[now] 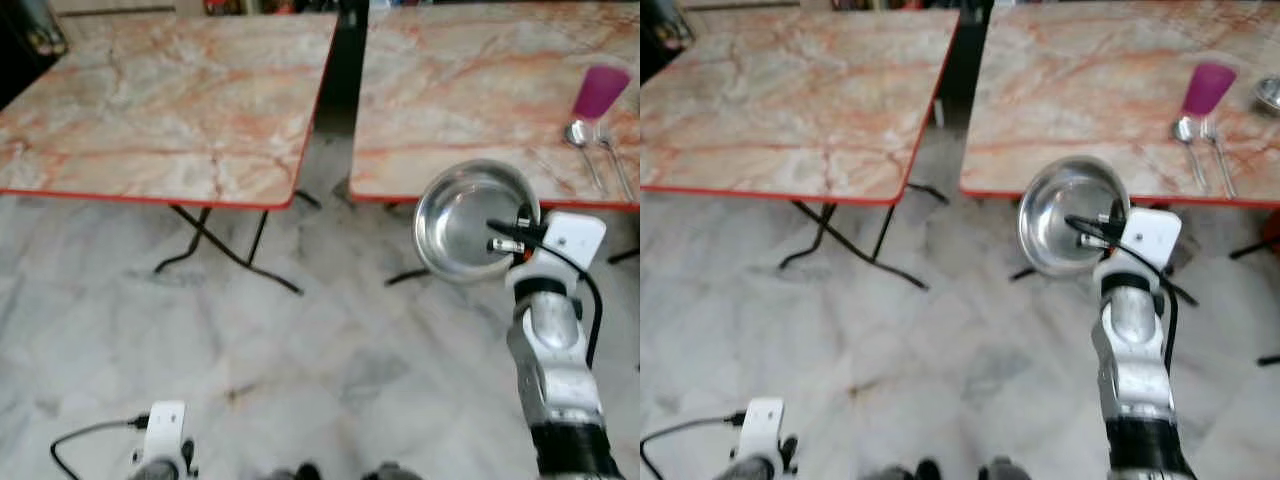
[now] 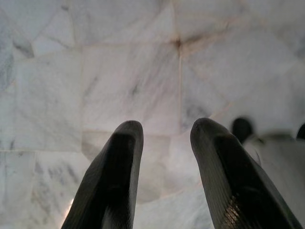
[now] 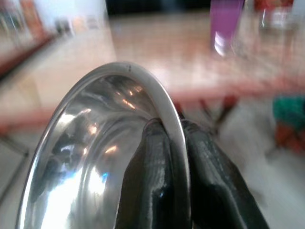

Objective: Setting the table

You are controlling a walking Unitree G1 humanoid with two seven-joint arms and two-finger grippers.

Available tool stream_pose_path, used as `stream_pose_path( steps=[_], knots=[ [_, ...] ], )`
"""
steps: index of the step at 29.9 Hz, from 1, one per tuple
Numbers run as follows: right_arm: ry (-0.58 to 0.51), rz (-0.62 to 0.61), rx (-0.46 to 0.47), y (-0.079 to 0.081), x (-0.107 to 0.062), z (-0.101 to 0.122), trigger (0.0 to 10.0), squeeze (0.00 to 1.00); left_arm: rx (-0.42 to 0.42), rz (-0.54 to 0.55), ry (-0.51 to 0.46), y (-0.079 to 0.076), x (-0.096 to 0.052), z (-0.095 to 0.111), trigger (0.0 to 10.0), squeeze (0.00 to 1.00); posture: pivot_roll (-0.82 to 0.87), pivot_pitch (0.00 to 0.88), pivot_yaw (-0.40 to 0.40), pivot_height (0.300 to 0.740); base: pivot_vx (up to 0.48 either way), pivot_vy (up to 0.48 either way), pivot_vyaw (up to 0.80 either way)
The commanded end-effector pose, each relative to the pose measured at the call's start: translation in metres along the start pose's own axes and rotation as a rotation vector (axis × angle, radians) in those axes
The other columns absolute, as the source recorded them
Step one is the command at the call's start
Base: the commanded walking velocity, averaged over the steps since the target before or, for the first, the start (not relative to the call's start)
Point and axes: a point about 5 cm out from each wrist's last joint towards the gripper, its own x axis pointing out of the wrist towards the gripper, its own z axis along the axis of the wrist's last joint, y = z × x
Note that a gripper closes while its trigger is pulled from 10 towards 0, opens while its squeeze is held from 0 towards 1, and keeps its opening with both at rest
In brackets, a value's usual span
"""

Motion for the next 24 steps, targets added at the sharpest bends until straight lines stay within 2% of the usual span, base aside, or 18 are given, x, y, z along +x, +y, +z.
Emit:
stream_pose_path(
  steps=[1, 5, 6, 7, 9, 11, 12, 13, 15, 16, 18, 23, 24],
  knots=[
    [0.016, -0.001, -0.009, 0.000, -0.002, -0.011, 10.0, 0.00, -0.009, 0.015, 0.008, 0.006, 0.000, -0.001, 10.0, 0.00, -0.12, 0.176, 0.069, 0.740, 0.000, 0.480, 0.00],
    [0.120, 0.006, -0.027, -0.001, -0.009, -0.041, 10.0, 0.00, -0.011, 0.011, 0.005, 0.003, 0.000, 0.000, 10.0, 0.00, -0.12, 0.176, 0.069, 0.740, 0.000, 0.480, 0.00],
    [0.177, 0.010, -0.038, -0.003, -0.014, -0.056, 10.0, 0.00, -0.012, 0.009, 0.004, 0.002, 0.000, 0.001, 10.0, 0.00, -0.12, 0.175, 0.069, 0.740, 0.000, 0.480, 0.00],
    [0.177, 0.010, -0.038, -0.003, -0.014, -0.056, 10.0, 0.00, -0.012, 0.009, 0.004, 0.002, 0.000, 0.001, 10.0, 0.00, -0.12, 0.175, 0.069, 0.740, 0.000, 0.480, 0.00],
    [0.291, 0.020, -0.043, -0.005, -0.024, -0.083, 10.0, 0.00, -0.014, 0.007, 0.000, 0.001, 0.001, 0.002, 10.0, 0.00, -0.12, 0.177, 0.070, 0.740, 0.000, 0.480, 0.00],
    [0.319, 0.023, -0.044, -0.005, -0.027, -0.090, 10.0, 0.00, -0.014, 0.006, 0.000, 0.000, 0.001, 0.002, 10.0, 0.00, -0.12, 0.177, 0.070, 0.740, 0.000, 0.480, 0.00],
    [0.381, 0.032, -0.054, -0.005, -0.035, -0.104, 10.0, 0.00, -0.013, 0.000, 0.002, -0.001, 0.001, 0.002, 10.0, 0.00, -0.12, 0.177, 0.070, 0.740, 0.000, 0.480, 0.00],
    [0.381, 0.032, -0.054, -0.005, -0.035, -0.104, 10.0, 0.00, -0.013, 0.000, 0.002, -0.001, 0.001, 0.002, 10.0, 0.00, -0.12, 0.177, 0.070, 0.740, 0.000, 0.480, 0.00],
    [0.489, 0.038, -0.065, -0.004, -0.051, -0.125, 10.0, 0.00, -0.015, -0.007, 0.007, -0.002, 0.000, 0.000, 10.0, 0.00, -0.12, 0.178, 0.069, 0.740, 0.000, 0.480, 0.00],
    [0.489, 0.038, -0.065, -0.004, -0.051, -0.125, 10.0, 0.00, -0.015, -0.007, 0.007, -0.002, 0.000, 0.000, 10.0, 0.00, -0.12, 0.178, 0.069, 0.740, 0.000, 0.480, 0.00],
    [0.599, 0.016, -0.064, -0.007, -0.070, -0.146, 10.0, 0.00, -0.015, -0.008, 0.013, -0.001, -0.001, -0.005, 10.0, 0.00, -0.11, 0.179, 0.069, 0.740, 0.000, 0.480, 0.00],
    [0.673, -0.027, -0.028, -0.010, -0.084, -0.159, 10.0, 0.00, -0.018, 0.001, 0.021, 0.007, -0.003, -0.010, 10.0, 0.00, -0.11, 0.180, 0.070, 0.740, 0.000, 0.480, 0.00],
    [0.708, -0.027, -0.022, -0.009, -0.092, -0.165, 10.0, 0.00, -0.020, 0.007, 0.027, 0.013, -0.004, -0.013, 10.0, 0.00, -0.11, 0.181, 0.069, 0.740, 0.000, 0.480, 0.00]
  ],
)
